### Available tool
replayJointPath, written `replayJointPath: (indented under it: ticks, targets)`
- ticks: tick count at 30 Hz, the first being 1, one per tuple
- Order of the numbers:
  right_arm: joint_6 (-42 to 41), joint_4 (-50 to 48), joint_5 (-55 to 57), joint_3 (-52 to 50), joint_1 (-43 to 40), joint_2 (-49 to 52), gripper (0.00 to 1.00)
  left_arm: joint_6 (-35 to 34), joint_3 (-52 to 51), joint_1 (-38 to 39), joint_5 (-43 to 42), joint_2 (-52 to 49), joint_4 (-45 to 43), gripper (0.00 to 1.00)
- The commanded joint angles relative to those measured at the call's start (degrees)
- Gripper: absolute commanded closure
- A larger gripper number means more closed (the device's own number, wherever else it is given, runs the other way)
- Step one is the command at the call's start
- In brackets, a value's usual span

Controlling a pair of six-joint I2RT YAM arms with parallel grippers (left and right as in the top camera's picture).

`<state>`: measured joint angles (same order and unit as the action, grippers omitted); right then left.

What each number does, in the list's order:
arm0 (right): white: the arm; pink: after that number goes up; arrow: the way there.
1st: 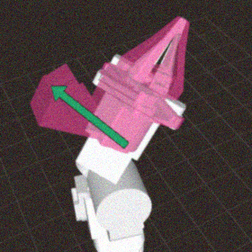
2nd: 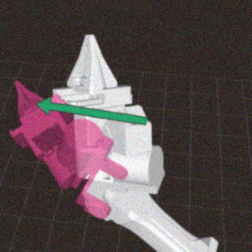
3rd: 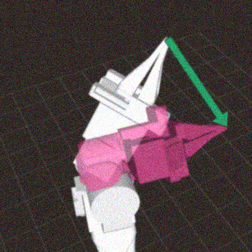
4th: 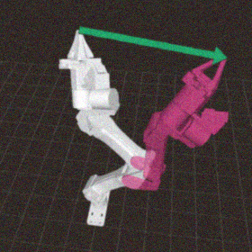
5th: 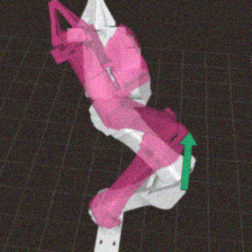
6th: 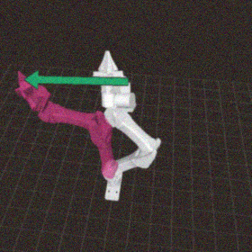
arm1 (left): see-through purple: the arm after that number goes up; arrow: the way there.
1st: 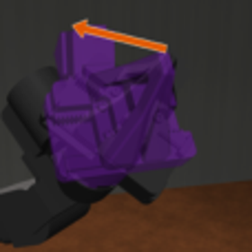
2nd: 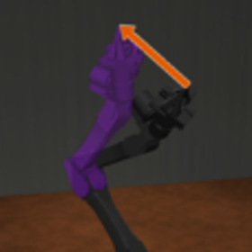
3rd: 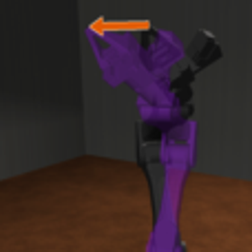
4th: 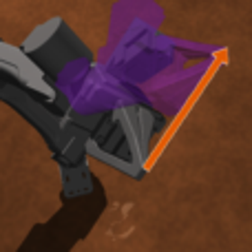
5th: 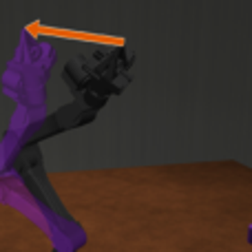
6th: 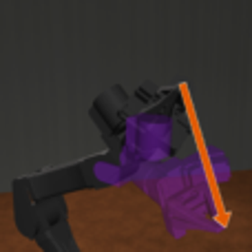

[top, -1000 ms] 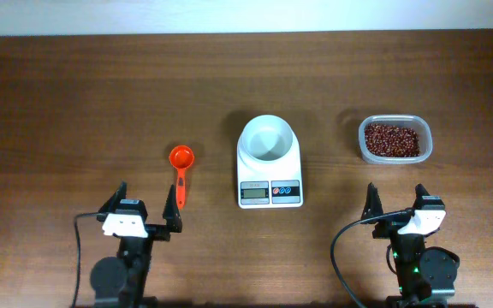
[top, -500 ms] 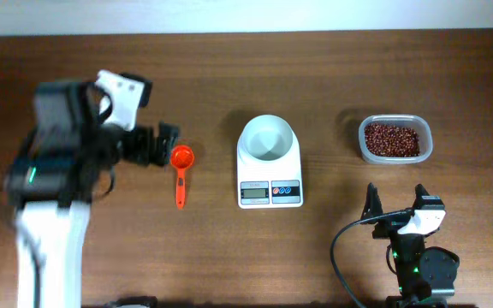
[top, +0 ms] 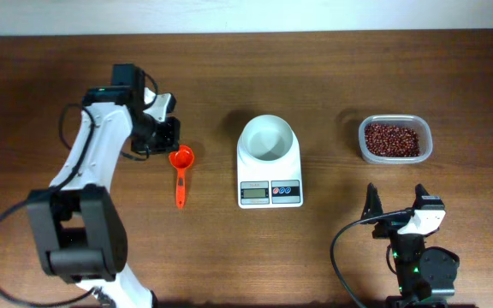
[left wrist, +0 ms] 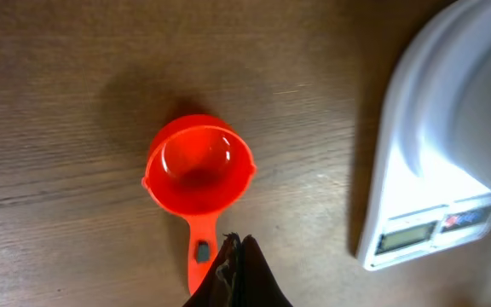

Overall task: Scoop item into bowl and weigh 50g on scale
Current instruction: 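Reach the left gripper down to the red scoop handle and grasp it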

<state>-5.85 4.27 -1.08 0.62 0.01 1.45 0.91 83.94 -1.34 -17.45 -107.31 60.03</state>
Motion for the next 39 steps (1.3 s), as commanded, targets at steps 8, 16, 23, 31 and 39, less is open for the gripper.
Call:
replayJointPath:
  ticks: [8,16,23,31,39]
  targets:
    - [-0.20,0.24,0.28,-0.31,0.35,-0.28,0.01,-5.25,0.55,7.37,15.78,-7.78,-6.45,1.00]
    - [-0.20,0.24,0.31,-0.31,0.35,-0.28,0.01,-5.22,0.55,7.30,15.80,-9.90,-10.58,1.00]
    - [-0.20,0.24,0.31,-0.31,0.35,-0.28,0.01,-5.22,0.55,7.30,15.80,-9.90,-14.62,0.98]
    - [-0.20,0.24,0.28,-0.31,0.35,-0.28,0.01,-5.22,1.05,7.30,15.74,-9.14,-14.25,0.97]
    - [-0.22,0.24,0.28,-0.31,0.35,-0.28,0.01,-7.37,1.95,7.32,15.69,2.71,-5.09,1.00]
